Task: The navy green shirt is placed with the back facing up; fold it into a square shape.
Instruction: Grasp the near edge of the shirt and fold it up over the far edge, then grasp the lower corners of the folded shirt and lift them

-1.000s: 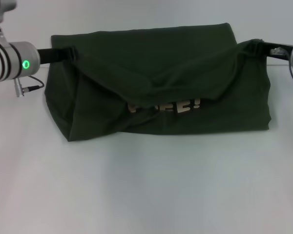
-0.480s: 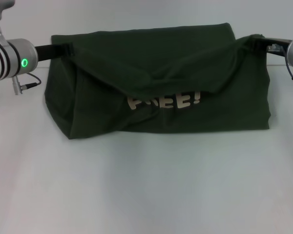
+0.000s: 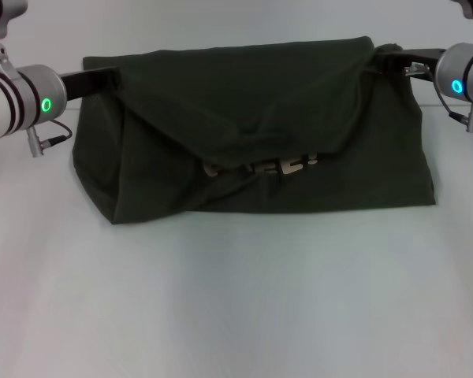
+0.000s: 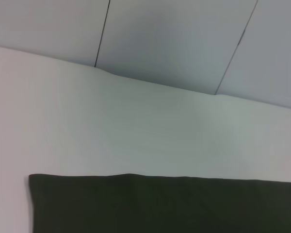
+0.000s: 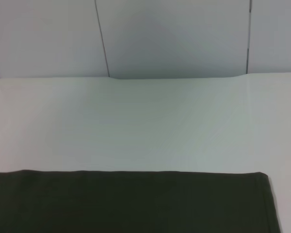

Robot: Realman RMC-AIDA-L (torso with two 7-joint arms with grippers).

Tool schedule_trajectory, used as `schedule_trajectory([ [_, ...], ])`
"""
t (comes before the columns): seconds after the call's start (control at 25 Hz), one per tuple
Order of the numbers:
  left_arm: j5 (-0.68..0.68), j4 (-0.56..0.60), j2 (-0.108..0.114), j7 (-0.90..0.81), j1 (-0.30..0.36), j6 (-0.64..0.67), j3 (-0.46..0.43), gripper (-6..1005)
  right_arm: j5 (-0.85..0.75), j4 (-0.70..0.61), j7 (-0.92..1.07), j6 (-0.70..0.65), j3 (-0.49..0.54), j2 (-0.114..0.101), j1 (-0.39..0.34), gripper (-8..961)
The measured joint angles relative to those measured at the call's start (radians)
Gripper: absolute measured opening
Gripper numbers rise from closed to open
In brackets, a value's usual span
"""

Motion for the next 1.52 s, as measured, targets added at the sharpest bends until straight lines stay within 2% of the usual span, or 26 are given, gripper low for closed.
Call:
schedule_trajectory([
  [0.16, 0.0, 0.008, -0.008, 0.009, 0.008, -0.004, 0.037, 42, -0.004, 0.043, -0.006, 0.039, -0.001, 0.0, 0.025, 52],
  [0.32, 0.01, -0.01, -0.001, 0.036, 0.003, -0.001, 0.121, 67, -0.044, 0.069, -0.001, 0.073, -0.002, 0.0, 0.041, 55],
  [0.48, 0.049, -0.038, 0.006, 0.008, -0.022, 0.008, 0.138, 92, -0.089, 0.072, 0.001, 0.086, 0.001, -0.003, 0.043, 61],
  [0.6, 0.068, 0.0, 0.01, -0.081, -0.01, 0.043, 0.133, 111, -0.088, 0.053, 0.009, 0.068, 0.014, -0.011, 0.036, 173],
  [0.64, 0.067, 0.035, 0.009, -0.108, 0.006, 0.061, 0.132, 117, -0.086, 0.024, 0.02, 0.042, 0.02, -0.014, 0.026, 210],
  [0.76, 0.046, 0.207, -0.012, -0.16, 0.097, 0.12, 0.138, 136, -0.084, -0.098, 0.082, -0.079, 0.038, -0.016, -0.027, 292],
  [0.84, 0.026, 0.292, -0.019, -0.193, 0.151, 0.147, 0.159, 234, -0.083, -0.186, 0.131, -0.167, 0.053, -0.017, -0.065, 336],
  [0.96, 0.002, 0.334, -0.014, -0.231, 0.188, 0.185, 0.161, 381, -0.083, -0.288, 0.189, -0.315, 0.091, -0.018, -0.111, 404],
  [1.08, -0.023, 0.33, -0.013, -0.23, 0.203, 0.225, 0.125, 626, -0.081, -0.335, 0.218, -0.475, 0.151, -0.023, -0.139, 471],
  [1.12, -0.027, 0.326, -0.013, -0.228, 0.206, 0.231, 0.119, 651, -0.081, -0.336, 0.224, -0.531, 0.177, -0.026, -0.148, 493],
  [1.24, -0.065, 0.301, -0.013, -0.214, 0.224, 0.276, 0.097, 726, -0.079, -0.335, 0.224, -0.662, 0.239, -0.029, -0.182, 735],
  [1.32, -0.117, 0.265, -0.009, -0.176, 0.232, 0.349, 0.043, 776, -0.068, -0.331, 0.218, -0.733, 0.28, -0.026, -0.211, 817],
  [1.4, -0.162, 0.222, 0.001, -0.14, 0.23, 0.439, -0.029, 775, -0.024, -0.323, 0.202, -0.781, 0.304, -0.023, -0.247, 898],
  [1.44, -0.188, 0.189, 0.016, -0.126, 0.226, 0.503, -0.076, 775, 0.005, -0.316, 0.188, -0.804, 0.308, -0.023, -0.266, 939],
  [1.48, -0.203, 0.16, 0.028, -0.119, 0.222, 0.545, -0.109, 775, 0.035, -0.309, 0.171, -0.82, 0.309, -0.026, -0.285, 939],
  [1.52, -0.216, 0.11, 0.05, -0.115, 0.217, 0.589, -0.146, 774, 0.061, -0.304, 0.157, -0.834, 0.309, -0.028, -0.297, 939],
])
